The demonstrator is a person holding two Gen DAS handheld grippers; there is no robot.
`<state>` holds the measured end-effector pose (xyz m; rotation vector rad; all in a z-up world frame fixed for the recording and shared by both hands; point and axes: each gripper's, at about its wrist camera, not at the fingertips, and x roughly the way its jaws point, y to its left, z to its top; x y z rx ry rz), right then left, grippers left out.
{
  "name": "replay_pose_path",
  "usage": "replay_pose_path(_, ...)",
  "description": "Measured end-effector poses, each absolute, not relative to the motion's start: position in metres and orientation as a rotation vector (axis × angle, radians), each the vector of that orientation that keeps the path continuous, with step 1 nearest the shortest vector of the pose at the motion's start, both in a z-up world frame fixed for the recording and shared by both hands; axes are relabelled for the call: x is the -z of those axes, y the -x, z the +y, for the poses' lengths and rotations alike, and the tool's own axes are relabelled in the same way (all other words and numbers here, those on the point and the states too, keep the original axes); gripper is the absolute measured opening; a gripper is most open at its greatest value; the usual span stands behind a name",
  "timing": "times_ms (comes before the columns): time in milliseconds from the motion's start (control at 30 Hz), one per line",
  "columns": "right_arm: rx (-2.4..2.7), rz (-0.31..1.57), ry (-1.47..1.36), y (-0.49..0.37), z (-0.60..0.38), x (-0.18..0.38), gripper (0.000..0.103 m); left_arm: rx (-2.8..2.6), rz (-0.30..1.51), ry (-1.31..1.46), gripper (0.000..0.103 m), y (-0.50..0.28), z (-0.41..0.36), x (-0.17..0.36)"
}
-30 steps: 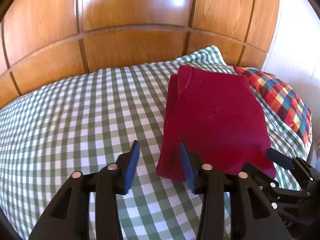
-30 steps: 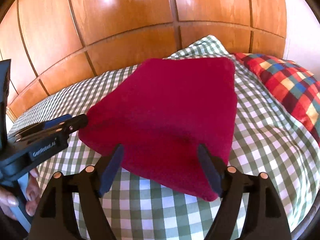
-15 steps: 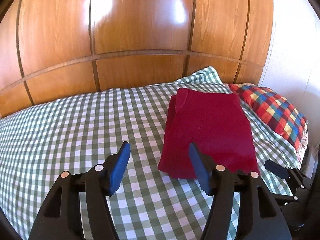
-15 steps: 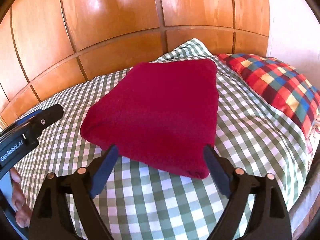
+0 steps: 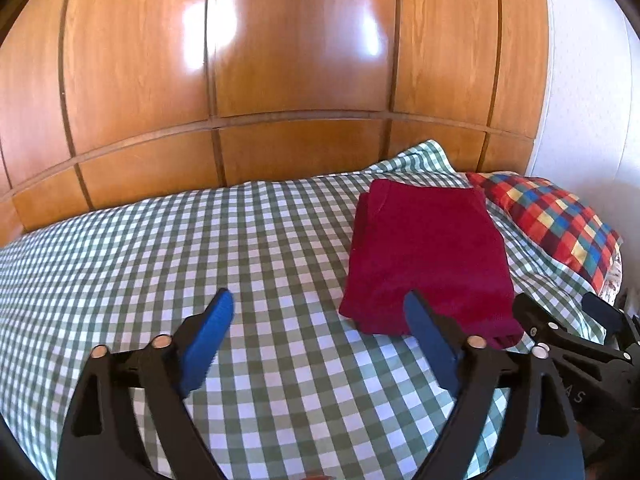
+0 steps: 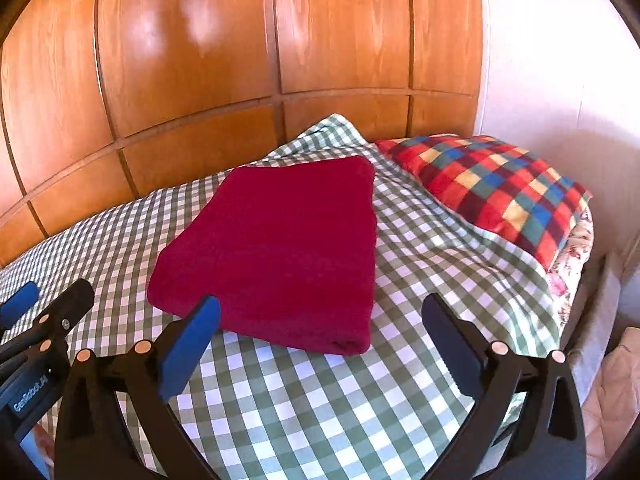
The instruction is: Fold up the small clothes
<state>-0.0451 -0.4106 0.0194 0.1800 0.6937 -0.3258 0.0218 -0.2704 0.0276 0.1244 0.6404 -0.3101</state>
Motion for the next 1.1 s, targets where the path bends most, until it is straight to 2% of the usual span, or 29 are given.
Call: replay_pose_path(1100, 0.340, 0.667, -0.193, 0.059, -0.406, -0.024, 0.100, 0.318, 0.581, -0.140, 0.094, -0.009, -0.264, -0.040)
